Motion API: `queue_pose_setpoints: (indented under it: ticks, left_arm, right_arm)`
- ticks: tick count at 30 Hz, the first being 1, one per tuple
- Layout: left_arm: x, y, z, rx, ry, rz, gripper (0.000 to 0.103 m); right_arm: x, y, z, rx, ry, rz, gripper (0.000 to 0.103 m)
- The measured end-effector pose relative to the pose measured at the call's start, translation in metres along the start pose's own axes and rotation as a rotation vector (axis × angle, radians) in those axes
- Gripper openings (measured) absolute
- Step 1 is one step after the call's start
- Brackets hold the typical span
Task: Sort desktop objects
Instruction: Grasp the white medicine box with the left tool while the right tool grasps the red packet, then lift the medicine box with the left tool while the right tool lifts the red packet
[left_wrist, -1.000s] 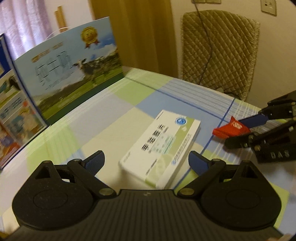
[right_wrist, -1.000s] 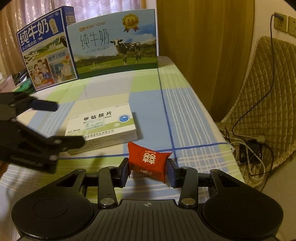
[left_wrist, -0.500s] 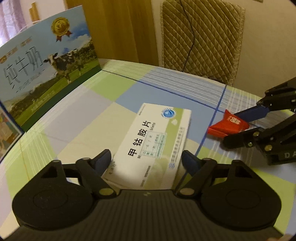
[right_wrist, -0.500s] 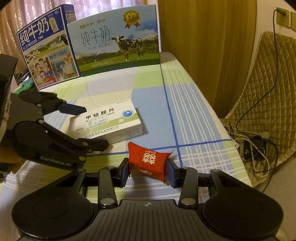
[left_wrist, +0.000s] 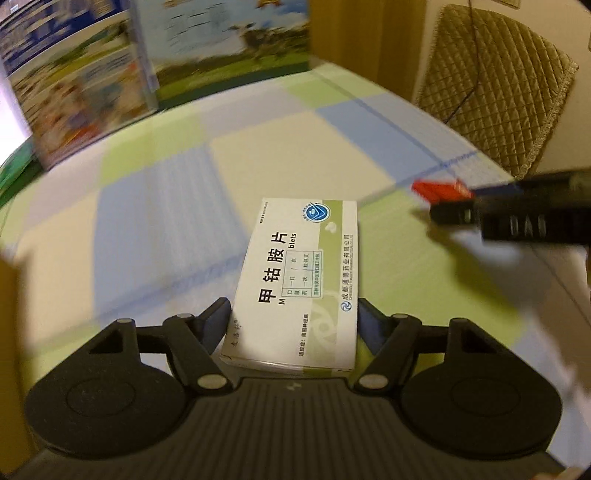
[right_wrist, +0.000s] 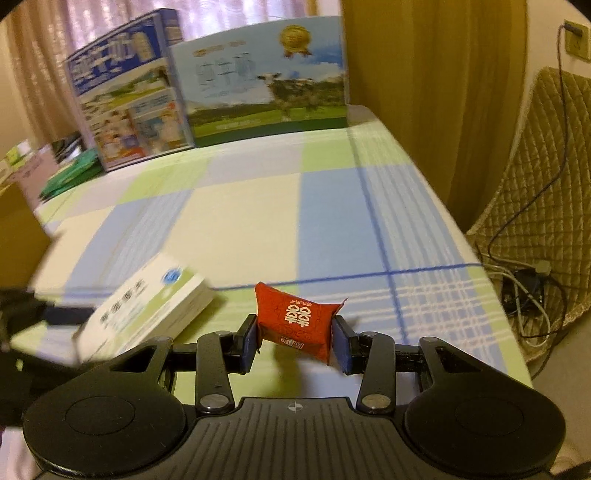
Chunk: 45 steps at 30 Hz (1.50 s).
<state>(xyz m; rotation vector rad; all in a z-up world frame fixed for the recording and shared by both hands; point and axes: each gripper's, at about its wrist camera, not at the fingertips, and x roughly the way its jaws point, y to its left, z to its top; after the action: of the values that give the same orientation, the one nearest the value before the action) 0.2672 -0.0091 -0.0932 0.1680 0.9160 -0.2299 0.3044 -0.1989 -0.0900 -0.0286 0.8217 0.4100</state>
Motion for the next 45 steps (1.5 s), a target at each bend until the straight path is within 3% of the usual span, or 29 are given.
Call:
queue_pose_setpoints:
  ticks: [7, 9, 13, 16, 23, 27, 31, 36, 39, 45]
  left_arm:
    - [-0.064, 0.013, -0.083, -0.055, -0.048, 0.032, 0.07]
    - [-0.07, 0.012, -0.092, -0.017, -0.084, 0.046, 0.077]
    - [-0.07, 0.015, -0.092, 0.003, -0.115, 0.006, 0.078]
    - [-0.062, 0.017, -0.089, 0.008, -0.089, 0.002, 0.077]
    - [-0.058, 0.024, -0.087, -0.055, -0.04, -0.032, 0.069]
    - [-0.056, 0.025, -0.087, -0.074, -0.034, -0.035, 0.069]
    - [-0.054, 0.025, -0.086, -0.088, -0.033, -0.038, 0.07]
    - [-0.054, 0.024, -0.086, -0.087, -0.036, -0.035, 0.07]
    - [-0.053, 0.022, -0.086, -0.078, -0.038, -0.029, 0.069]
    - [-0.053, 0.019, -0.086, -0.071, -0.047, -0.021, 0.067]
  right_arm:
    - [-0.028, 0.041, -0.038, -0.077, 0.042, 0.053, 0.039]
    - [-0.035, 0.053, -0.049, -0.094, 0.041, 0.058, 0.039]
    - [-0.041, 0.065, -0.07, -0.094, 0.047, 0.035, 0.039]
    - [-0.045, 0.07, -0.082, -0.099, 0.025, -0.005, 0.041]
    - [-0.045, 0.073, -0.093, -0.077, -0.006, -0.023, 0.056]
    - [-0.044, 0.065, -0.089, 0.017, -0.022, -0.013, 0.065]
    - [-0.043, 0.065, -0.087, 0.023, -0.03, -0.03, 0.067]
    - [-0.042, 0.067, -0.085, 0.015, -0.027, -0.041, 0.066]
    - [-0.041, 0.07, -0.085, -0.001, -0.027, -0.044, 0.051]
    - [-0.04, 0.076, -0.084, -0.034, -0.028, -0.046, 0.04]
